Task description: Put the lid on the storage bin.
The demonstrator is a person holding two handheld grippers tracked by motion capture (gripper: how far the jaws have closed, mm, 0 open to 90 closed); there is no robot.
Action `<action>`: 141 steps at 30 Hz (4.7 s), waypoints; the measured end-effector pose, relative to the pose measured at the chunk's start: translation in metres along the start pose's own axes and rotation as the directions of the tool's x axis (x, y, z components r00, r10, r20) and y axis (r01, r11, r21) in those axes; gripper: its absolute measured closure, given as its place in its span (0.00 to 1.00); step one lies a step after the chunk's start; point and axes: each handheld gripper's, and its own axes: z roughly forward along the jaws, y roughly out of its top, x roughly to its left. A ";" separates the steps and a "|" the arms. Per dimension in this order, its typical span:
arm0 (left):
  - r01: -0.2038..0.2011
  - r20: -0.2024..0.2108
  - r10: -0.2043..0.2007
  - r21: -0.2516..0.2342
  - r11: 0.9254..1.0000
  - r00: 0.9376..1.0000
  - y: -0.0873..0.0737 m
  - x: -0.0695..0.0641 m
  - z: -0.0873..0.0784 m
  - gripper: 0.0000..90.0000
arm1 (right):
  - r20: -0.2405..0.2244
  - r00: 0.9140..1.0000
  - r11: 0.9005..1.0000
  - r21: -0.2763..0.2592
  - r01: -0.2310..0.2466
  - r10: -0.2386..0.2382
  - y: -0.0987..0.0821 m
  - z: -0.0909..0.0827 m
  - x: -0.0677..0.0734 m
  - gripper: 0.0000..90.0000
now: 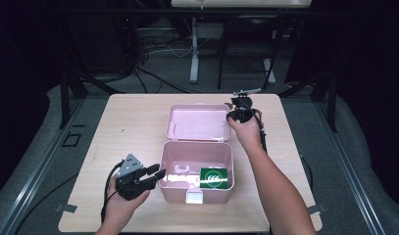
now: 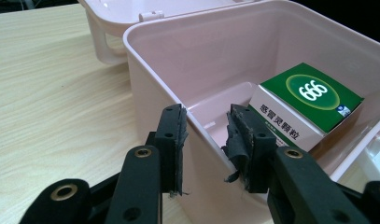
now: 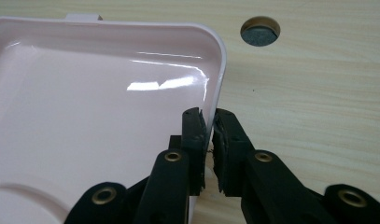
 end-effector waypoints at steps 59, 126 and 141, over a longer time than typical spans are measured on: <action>0.017 -0.001 -0.017 0.006 1.000 1.000 -0.001 -0.002 -0.002 0.72 | -0.047 0.982 0.928 -0.336 0.160 -0.186 -0.031 -0.096 0.020 0.97; -0.018 -0.034 0.016 -0.049 0.999 0.999 0.030 0.004 -0.014 0.65 | -0.020 0.961 0.811 -0.542 0.222 -0.277 -0.112 -0.133 0.028 0.96; -0.012 -0.046 0.007 -0.114 0.993 0.999 0.069 0.011 -0.020 0.64 | -0.050 0.960 0.819 -0.536 0.206 -0.274 -0.116 -0.135 0.027 0.95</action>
